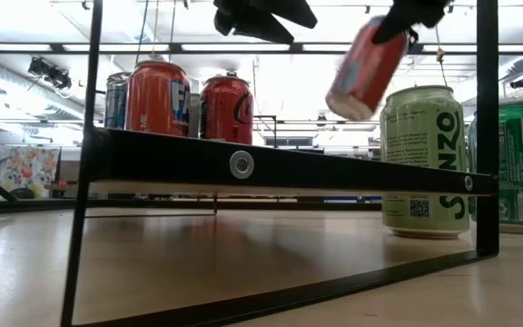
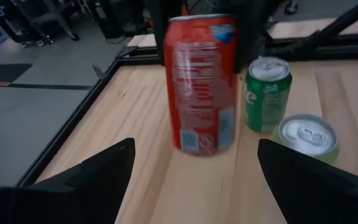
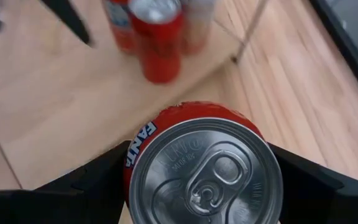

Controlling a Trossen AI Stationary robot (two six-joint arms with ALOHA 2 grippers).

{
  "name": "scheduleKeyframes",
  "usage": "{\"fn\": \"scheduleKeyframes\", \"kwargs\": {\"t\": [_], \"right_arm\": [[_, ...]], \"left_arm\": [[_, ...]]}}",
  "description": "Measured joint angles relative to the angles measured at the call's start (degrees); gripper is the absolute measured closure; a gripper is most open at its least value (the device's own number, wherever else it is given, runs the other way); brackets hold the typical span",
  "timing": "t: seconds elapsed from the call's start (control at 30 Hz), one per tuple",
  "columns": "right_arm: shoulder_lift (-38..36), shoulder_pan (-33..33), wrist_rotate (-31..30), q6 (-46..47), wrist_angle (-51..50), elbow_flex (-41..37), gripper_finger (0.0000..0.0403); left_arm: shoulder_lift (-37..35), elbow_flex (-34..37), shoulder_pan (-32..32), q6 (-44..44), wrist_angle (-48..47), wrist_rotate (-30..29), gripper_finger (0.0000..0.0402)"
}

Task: Place canned beverage on shelf
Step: Put the orange soda can on the shelf

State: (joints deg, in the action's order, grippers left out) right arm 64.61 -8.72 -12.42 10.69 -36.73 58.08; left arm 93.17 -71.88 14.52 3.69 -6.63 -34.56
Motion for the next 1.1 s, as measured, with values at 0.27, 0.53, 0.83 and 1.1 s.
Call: {"fn": "scheduleKeyframes", "kwargs": {"t": [0.27, 0.53, 0.83, 1.1], "right_arm": [[0.05, -4.14, -4.47, -3.56, 6.77, 0.02, 0.0079], [2.15, -4.47, -3.74, -3.44, 7.54, 0.02, 0.0079], [3.18, -5.17, -3.56, -7.0, 10.74, 0.0, 0.0079], [3.31, -5.14, -4.07, -8.94, 12.43, 0.0, 0.0076]], "left_arm": [[2.48, -0.13, -1.05, 1.08, 6.93, 3.45, 0.0051], [5.35, -0.1, -1.62, -2.75, 14.13, 3.79, 0.0051], [6.77, -0.11, -3.12, -1.51, 14.44, 7.24, 0.0051], [7.19, -0.11, -3.51, -1.95, 14.44, 8.31, 0.0055]]}}
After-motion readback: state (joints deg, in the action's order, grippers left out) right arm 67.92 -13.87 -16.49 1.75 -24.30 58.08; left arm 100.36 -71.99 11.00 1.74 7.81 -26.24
